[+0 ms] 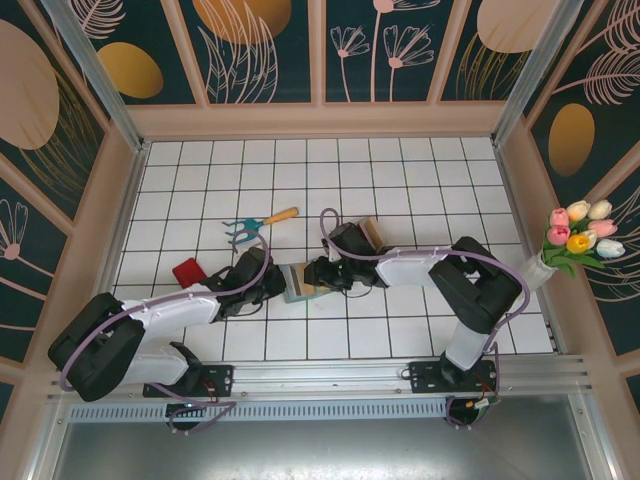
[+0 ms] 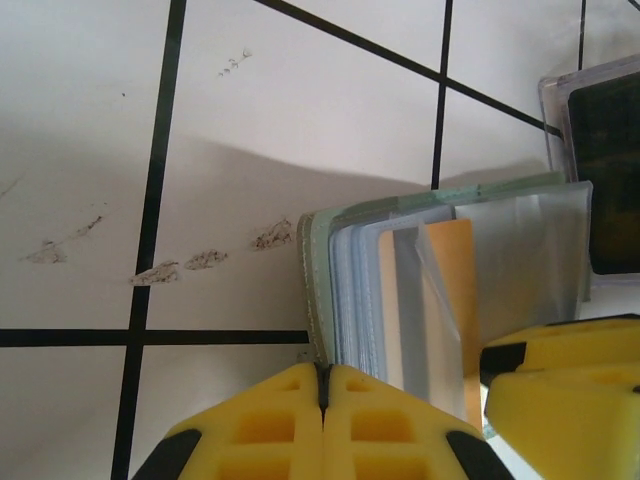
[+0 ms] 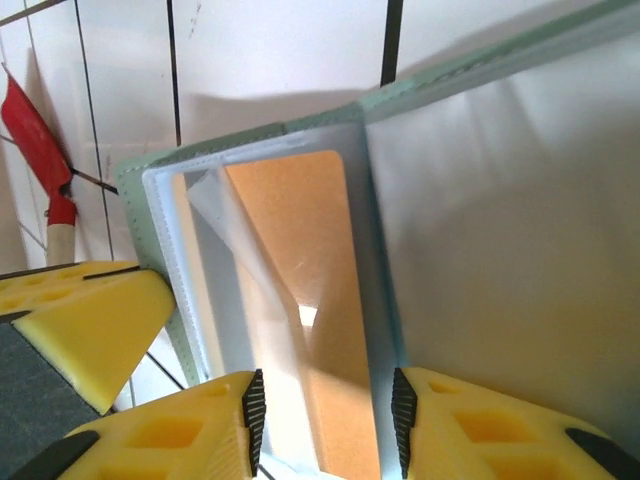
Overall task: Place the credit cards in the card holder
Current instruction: Insert the credit card into the card slot.
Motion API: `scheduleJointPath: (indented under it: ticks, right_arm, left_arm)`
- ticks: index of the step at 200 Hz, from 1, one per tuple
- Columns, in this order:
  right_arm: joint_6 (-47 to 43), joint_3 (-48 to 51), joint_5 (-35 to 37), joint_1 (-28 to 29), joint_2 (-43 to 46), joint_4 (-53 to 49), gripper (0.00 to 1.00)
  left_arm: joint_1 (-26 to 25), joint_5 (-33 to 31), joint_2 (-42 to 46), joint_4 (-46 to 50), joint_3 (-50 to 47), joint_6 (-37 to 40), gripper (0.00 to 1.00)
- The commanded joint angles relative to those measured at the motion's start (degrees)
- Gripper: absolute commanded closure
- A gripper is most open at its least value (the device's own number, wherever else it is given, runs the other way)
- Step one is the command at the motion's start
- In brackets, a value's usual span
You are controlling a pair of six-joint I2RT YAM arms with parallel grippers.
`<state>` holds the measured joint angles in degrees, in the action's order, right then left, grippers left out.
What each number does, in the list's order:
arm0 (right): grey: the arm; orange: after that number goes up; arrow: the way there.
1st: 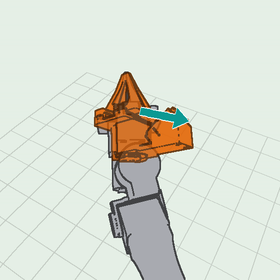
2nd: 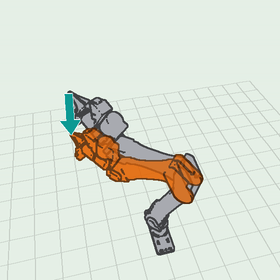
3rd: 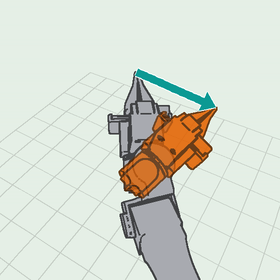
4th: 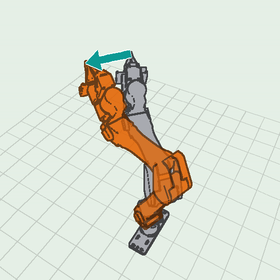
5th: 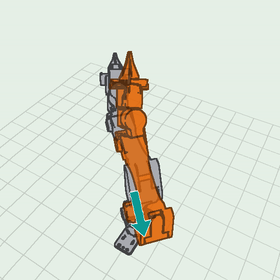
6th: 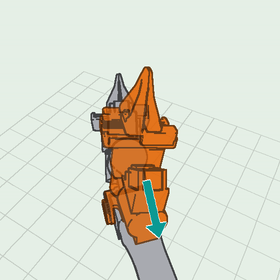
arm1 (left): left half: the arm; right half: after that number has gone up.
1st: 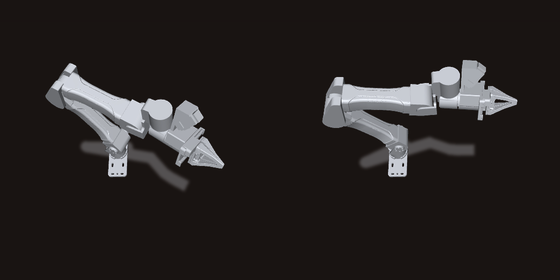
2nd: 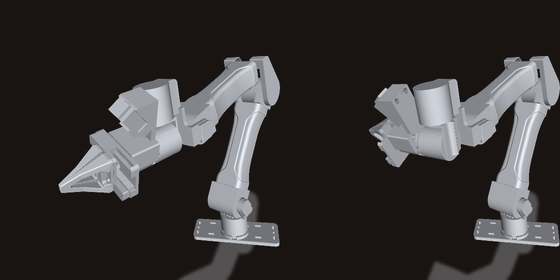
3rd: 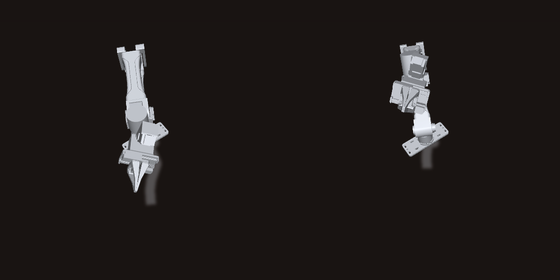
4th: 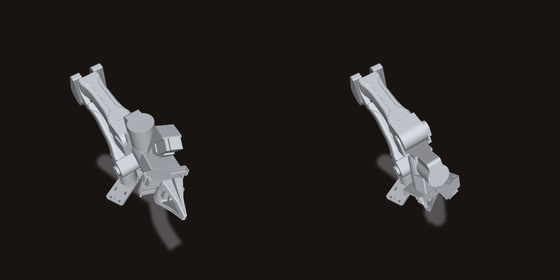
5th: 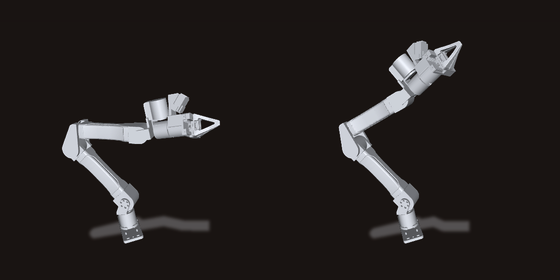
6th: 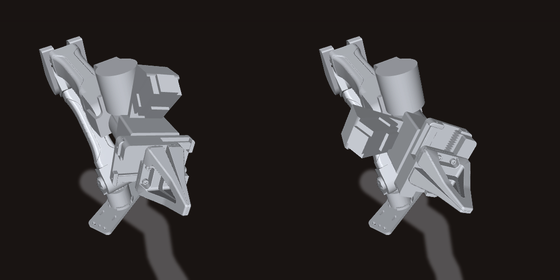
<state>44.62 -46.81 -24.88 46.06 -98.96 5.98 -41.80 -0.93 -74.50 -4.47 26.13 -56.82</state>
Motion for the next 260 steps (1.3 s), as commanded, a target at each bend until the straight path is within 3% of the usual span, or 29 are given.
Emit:
scheduleJointPath:
  ticks: [1, 36, 71, 131, 184, 221, 241, 260]
  right_arm:
    - [-4.6, -3.5, 3.1, -0.4, 1.9, -6.6, 0.57]
    - [-5.4, -6.1, 3.5, -0.6, -1.1, -7.2, 0.59]
    - [-5.0, -7.9, 2.3, -0.5, -4.3, -6.1, 0.72]
    - [-5.2, -8.7, 4.8, -0.4, -4.4, -8.8, 0.70]
    - [-5.3, -8.2, -2.6, 0.2, -5.2, -3.5, 0.78]
    - [-5.2, -8.3, -5.7, 0.3, -5.7, -1.4, 0.77]
    - [-6.2, -9.1, -3.3, 0.2, -5.6, -4.5, 0.76]
    - [-7.0, -9.3, 0.4, -0.1, -3.2, -7.9, 0.67]
  left_arm:
    - [-0.3, -0.7, 0.4, -0.6, -0.1, 1.3, 1.00]
    - [-0.3, 0.1, -0.6, -1.2, 0.4, 1.7, 1.00]
    - [-0.2, 0.7, -0.7, -1.3, 0.9, 2.2, 1.00]
    - [-0.3, 0.7, -0.3, -1.3, 0.8, 2.3, 1.00]
    - [-0.3, 0.9, -0.6, -1.3, 1.2, 2.5, 1.00]
    - [-0.3, 1.1, -0.6, -1.6, 1.3, 2.6, 1.00]
    - [-0.2, 0.9, -0.5, -1.3, 1.4, 2.5, 1.00]
    - [-0.3, -0.6, -0.1, 0.9, 1.3, 2.8, 1.00]
